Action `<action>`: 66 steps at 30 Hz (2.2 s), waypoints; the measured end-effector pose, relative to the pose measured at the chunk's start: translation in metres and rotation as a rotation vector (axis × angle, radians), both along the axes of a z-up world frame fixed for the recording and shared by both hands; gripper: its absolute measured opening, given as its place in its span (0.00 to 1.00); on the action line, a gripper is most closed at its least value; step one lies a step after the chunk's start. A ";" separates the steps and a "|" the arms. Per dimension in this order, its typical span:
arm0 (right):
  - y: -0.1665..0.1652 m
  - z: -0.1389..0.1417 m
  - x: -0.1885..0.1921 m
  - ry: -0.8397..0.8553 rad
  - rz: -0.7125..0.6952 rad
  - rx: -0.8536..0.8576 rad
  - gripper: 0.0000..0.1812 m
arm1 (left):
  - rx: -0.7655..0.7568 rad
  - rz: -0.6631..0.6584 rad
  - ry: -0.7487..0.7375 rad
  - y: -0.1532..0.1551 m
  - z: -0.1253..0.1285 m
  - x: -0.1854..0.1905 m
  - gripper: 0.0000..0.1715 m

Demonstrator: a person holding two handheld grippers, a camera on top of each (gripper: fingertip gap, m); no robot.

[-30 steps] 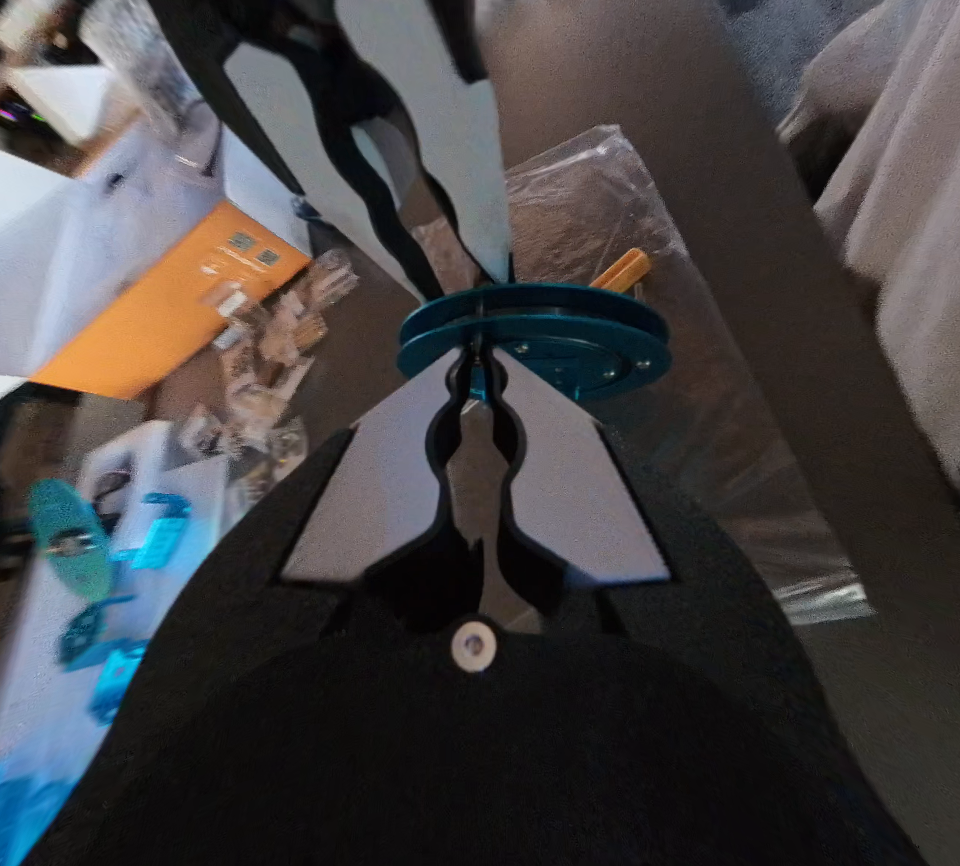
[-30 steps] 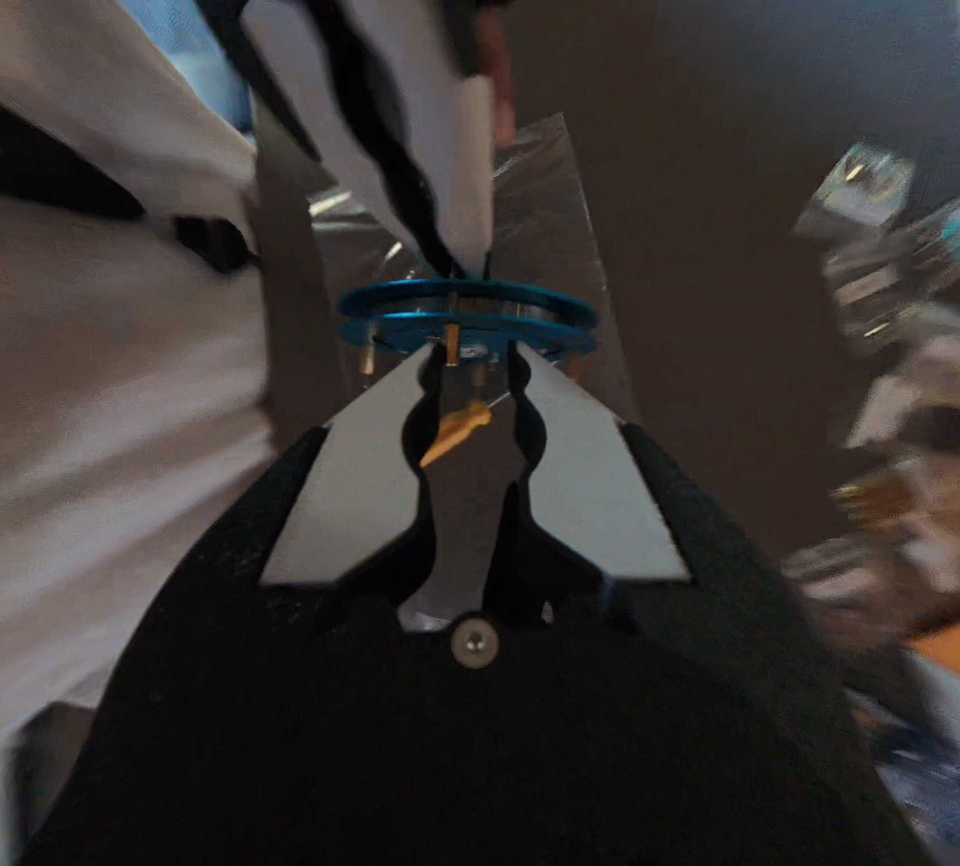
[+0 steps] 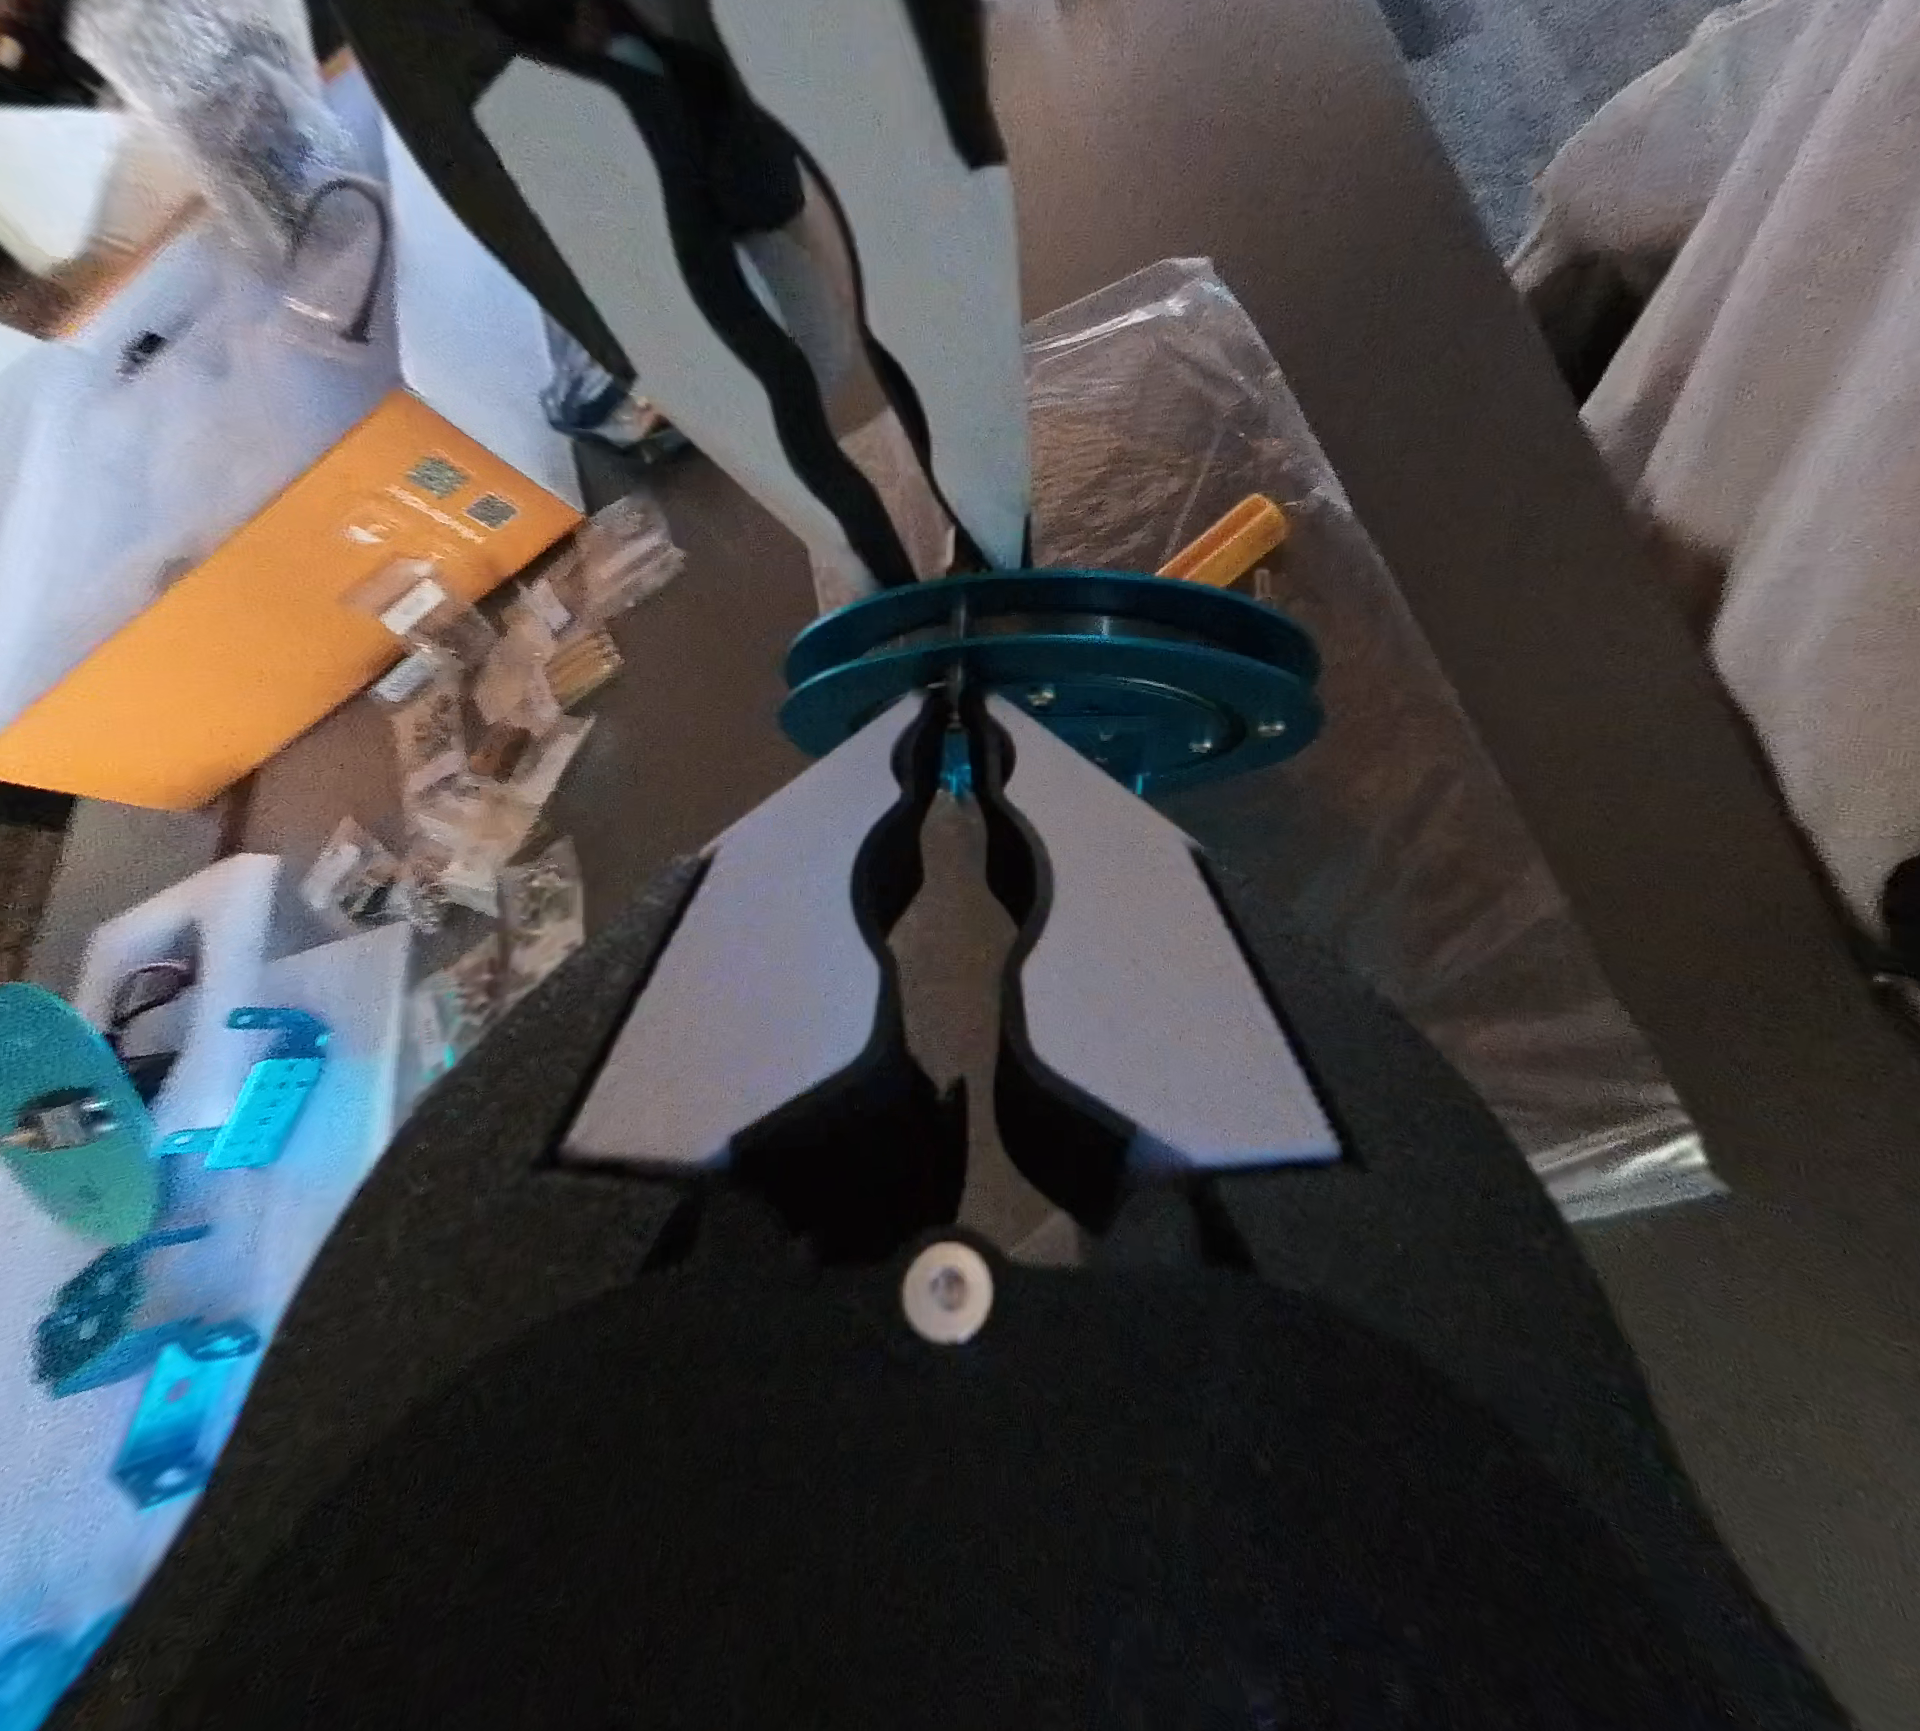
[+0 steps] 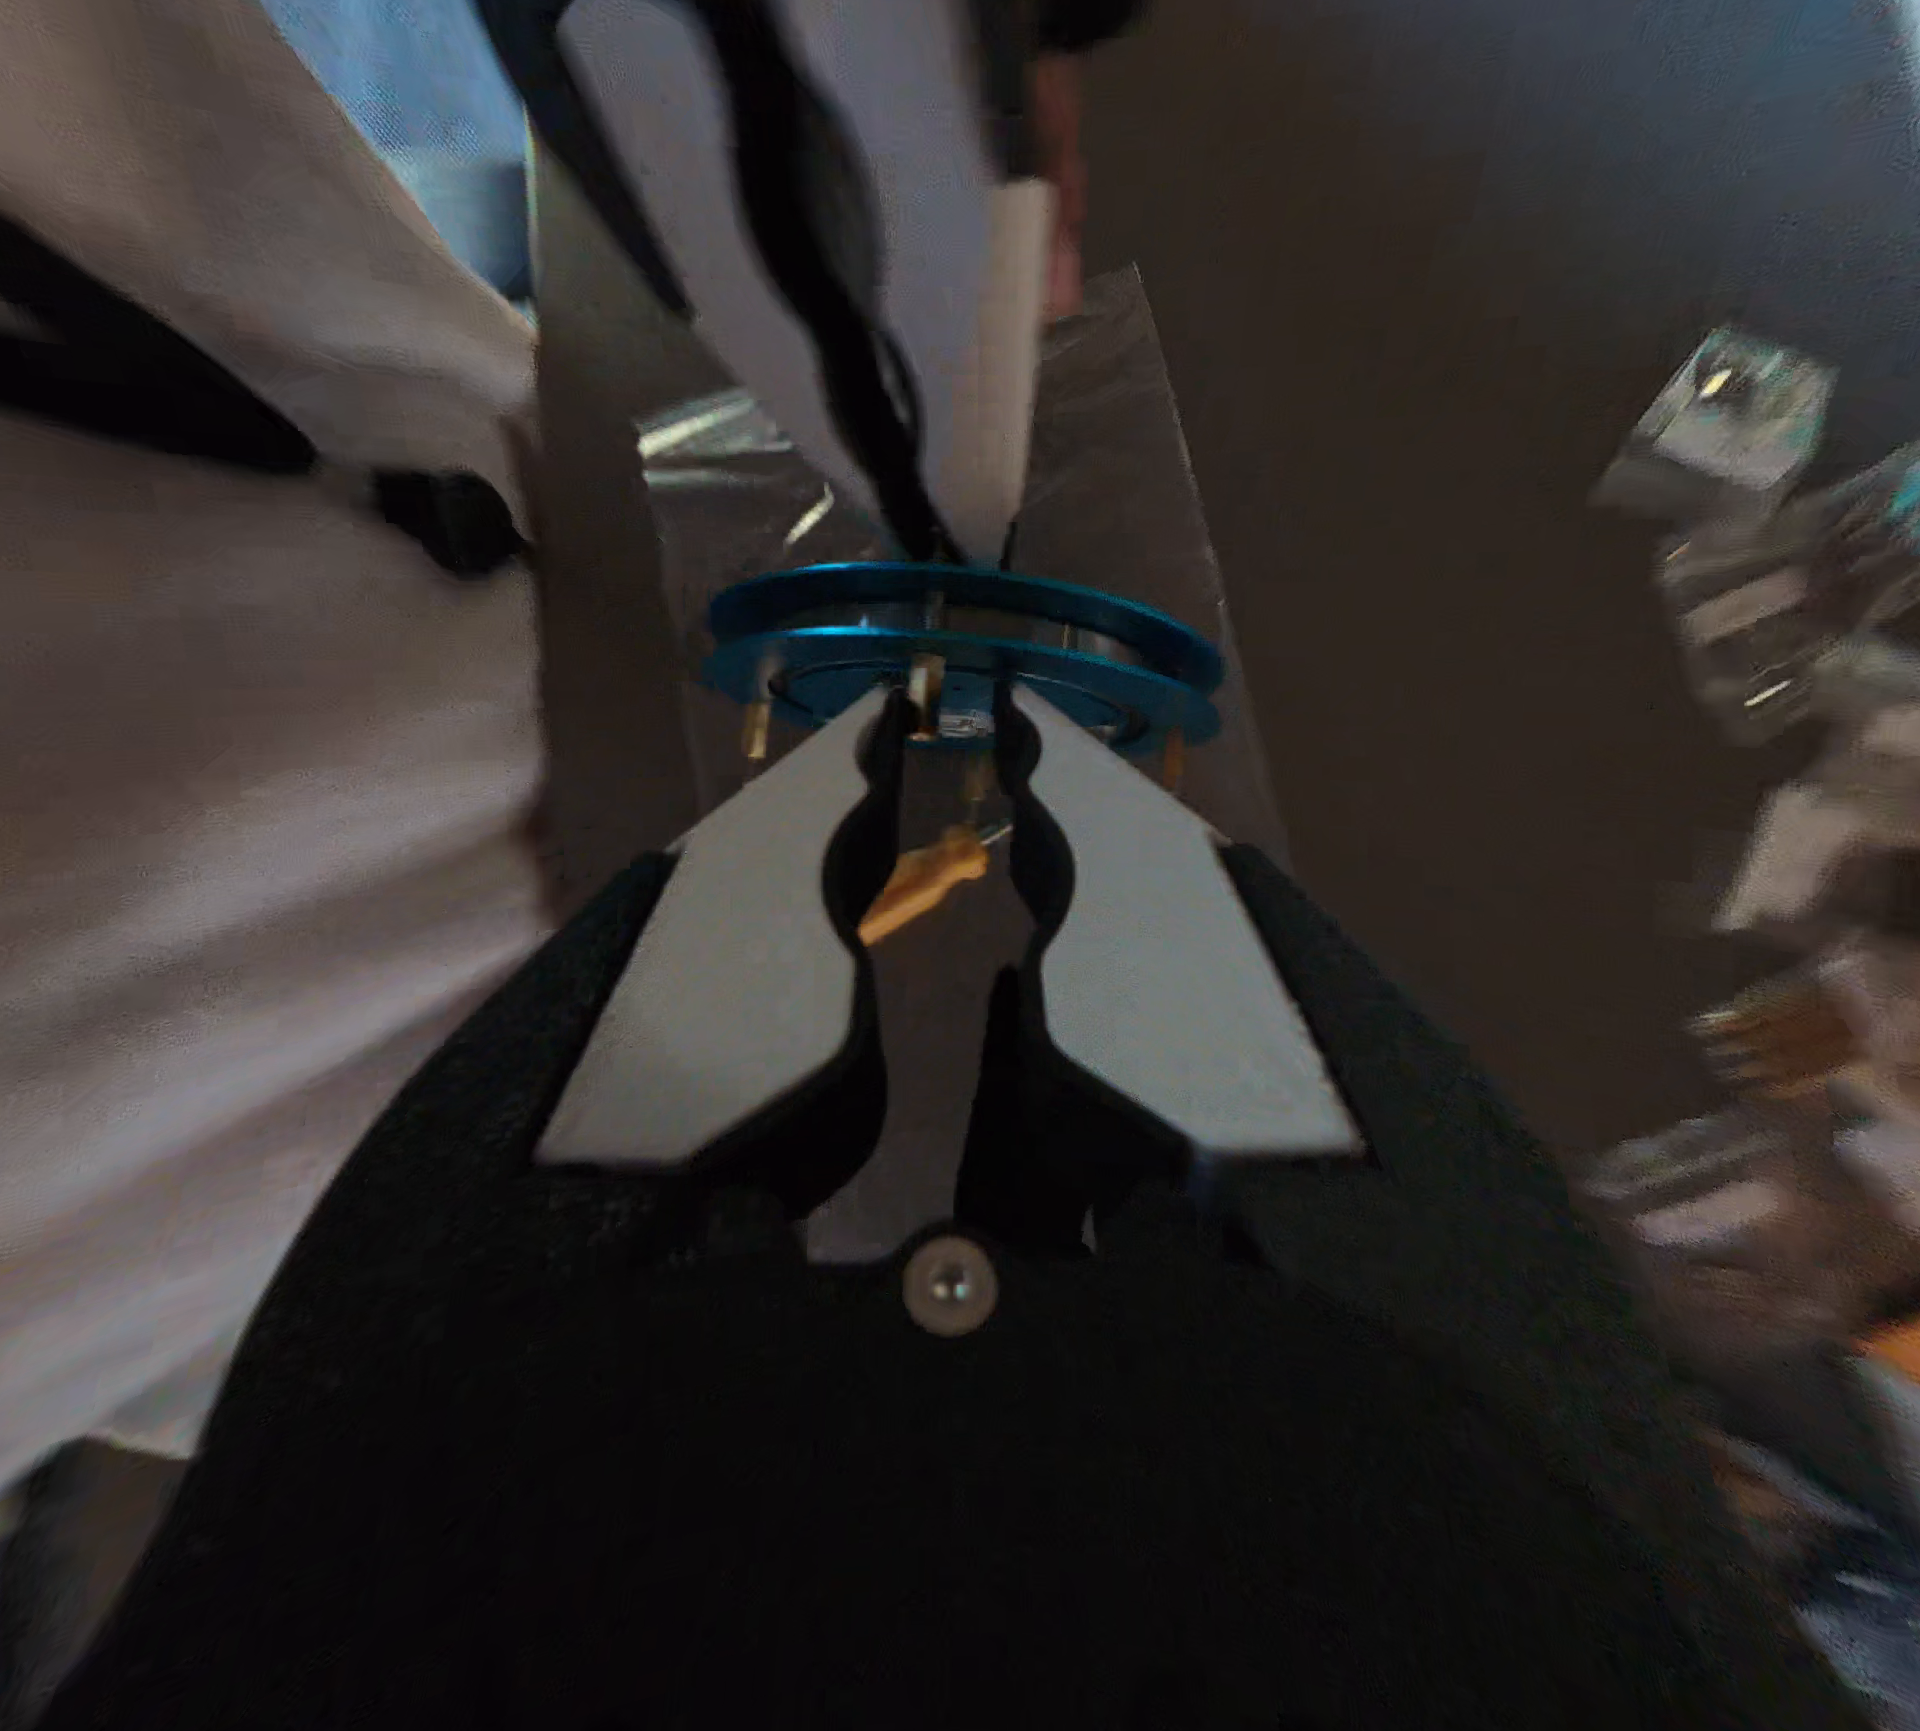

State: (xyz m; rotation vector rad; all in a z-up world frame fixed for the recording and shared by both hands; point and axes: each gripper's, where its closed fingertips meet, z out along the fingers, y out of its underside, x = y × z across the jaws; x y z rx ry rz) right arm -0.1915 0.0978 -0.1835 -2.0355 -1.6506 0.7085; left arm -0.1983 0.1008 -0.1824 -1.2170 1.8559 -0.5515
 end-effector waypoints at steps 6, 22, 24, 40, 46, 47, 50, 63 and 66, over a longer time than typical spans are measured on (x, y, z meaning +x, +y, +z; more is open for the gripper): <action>-0.002 0.000 -0.001 0.019 -0.068 -0.243 0.02 | 0.297 -0.021 0.000 0.000 -0.002 0.001 0.02; -0.009 0.001 -0.001 0.063 -0.201 -0.550 0.02 | 0.544 -0.015 -0.034 0.002 -0.002 0.003 0.02; -0.011 0.004 -0.002 0.183 -0.259 -0.835 0.02 | 0.685 0.008 -0.031 0.006 -0.001 0.004 0.02; -0.010 0.004 -0.003 0.192 -0.270 -0.784 0.02 | 0.678 0.026 -0.040 0.007 0.000 0.003 0.02; -0.005 0.000 -0.002 -0.080 -0.053 0.039 0.03 | -0.039 0.029 -0.022 -0.004 -0.002 0.002 0.02; -0.004 -0.002 -0.003 -0.108 -0.042 0.083 0.03 | -0.111 0.033 -0.016 -0.005 -0.003 0.002 0.02; -0.007 -0.001 -0.002 -0.078 -0.133 -0.150 0.01 | -0.002 -0.005 -0.044 -0.007 -0.001 0.002 0.02; -0.003 0.045 0.006 0.321 -0.105 0.597 0.18 | -0.294 0.042 -0.010 0.003 0.000 0.000 0.02; -0.007 0.016 0.015 0.250 -0.173 0.730 0.30 | -0.572 0.018 0.049 0.001 0.000 -0.006 0.02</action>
